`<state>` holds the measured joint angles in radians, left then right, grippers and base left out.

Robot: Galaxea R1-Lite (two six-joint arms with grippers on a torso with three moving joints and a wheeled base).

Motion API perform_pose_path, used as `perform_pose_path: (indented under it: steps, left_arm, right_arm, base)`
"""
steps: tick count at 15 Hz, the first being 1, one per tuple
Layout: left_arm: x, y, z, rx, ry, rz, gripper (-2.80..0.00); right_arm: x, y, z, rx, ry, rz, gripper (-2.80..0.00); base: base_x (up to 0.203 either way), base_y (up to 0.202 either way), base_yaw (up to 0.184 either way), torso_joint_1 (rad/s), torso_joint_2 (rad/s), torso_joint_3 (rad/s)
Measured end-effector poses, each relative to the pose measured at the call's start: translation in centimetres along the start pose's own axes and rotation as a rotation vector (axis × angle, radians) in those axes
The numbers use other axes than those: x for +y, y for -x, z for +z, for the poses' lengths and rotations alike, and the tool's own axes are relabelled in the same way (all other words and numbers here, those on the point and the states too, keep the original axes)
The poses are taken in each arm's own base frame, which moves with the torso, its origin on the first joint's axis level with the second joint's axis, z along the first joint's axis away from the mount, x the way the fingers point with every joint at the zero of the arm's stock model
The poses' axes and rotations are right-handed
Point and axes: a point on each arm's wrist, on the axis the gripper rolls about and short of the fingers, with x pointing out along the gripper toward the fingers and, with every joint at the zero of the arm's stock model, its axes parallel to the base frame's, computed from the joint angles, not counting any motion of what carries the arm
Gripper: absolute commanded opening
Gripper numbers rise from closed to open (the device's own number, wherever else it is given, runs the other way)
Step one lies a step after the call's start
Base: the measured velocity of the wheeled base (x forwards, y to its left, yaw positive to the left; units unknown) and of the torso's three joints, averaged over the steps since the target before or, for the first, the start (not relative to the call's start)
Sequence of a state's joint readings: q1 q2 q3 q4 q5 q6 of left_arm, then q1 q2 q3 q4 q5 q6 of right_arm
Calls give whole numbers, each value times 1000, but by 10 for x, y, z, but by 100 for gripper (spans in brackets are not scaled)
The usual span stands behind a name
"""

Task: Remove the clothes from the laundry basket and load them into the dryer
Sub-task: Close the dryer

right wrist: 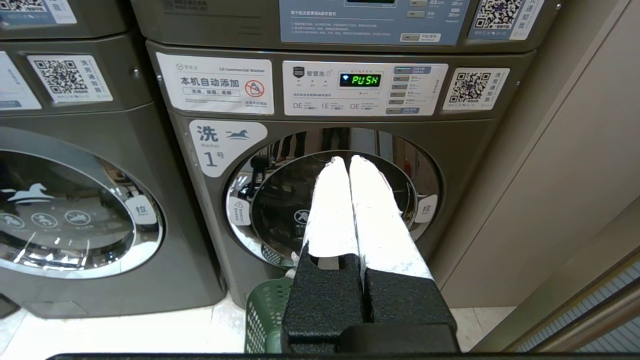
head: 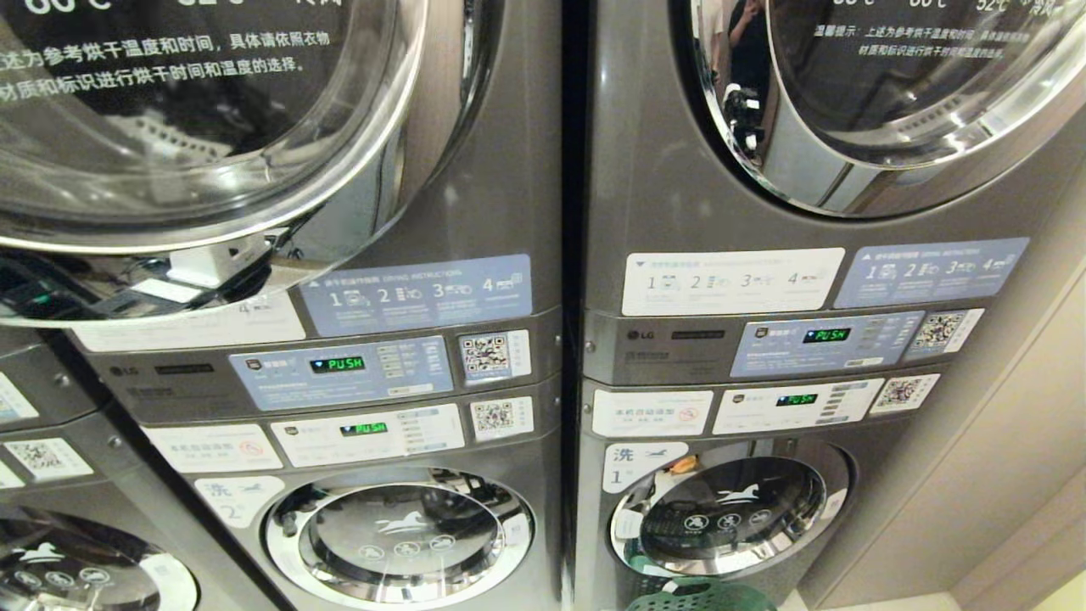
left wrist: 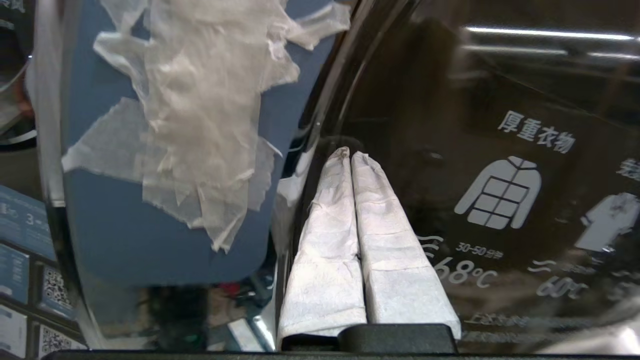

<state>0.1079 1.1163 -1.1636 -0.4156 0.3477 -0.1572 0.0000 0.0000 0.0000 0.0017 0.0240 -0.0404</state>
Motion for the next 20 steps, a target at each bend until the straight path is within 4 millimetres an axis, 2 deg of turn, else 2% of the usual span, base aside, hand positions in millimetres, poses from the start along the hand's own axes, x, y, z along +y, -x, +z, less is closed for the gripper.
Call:
perform_pose_path:
  steps: [5,7,8,11,14,17,20]
  left_arm:
    - [-6,-44,-23,-2,18,3,-280]
    - [-10,-55,-18,-22,23,-13,-280]
    - [-12,-59,-10,-52,24,-14,-280]
    - [-4,-63,19,-163,-28,39,-280]
    - [6,-55,33,-209,-58,91,-280]
    - [13,-53,28,-195,-72,119,-280]
    - [16,-61,19,-174,-74,126,-280]
  right_arm:
    - [0,0,0,0,4,0,-280]
    - [0,0,0,-1,3,0,-280]
    - [0,0,0,-1,3,0,-280]
    - [0,0,0,0,4,0,-280]
    - [0,0,0,0,5,0,-280]
    - [0,0,0,0,5,0,-280]
    - [0,0,0,0,5,0,-280]
  base:
    - [0,0,0,0,0,0]
    - [0,0,0,0,0,0]
    - [0,0,0,0,0,0]
    - [0,0,0,0,0,0]
    - [0,0,0,0,0,0]
    - [0,0,0,0,0,0]
    - [0,0,0,0,0,0]
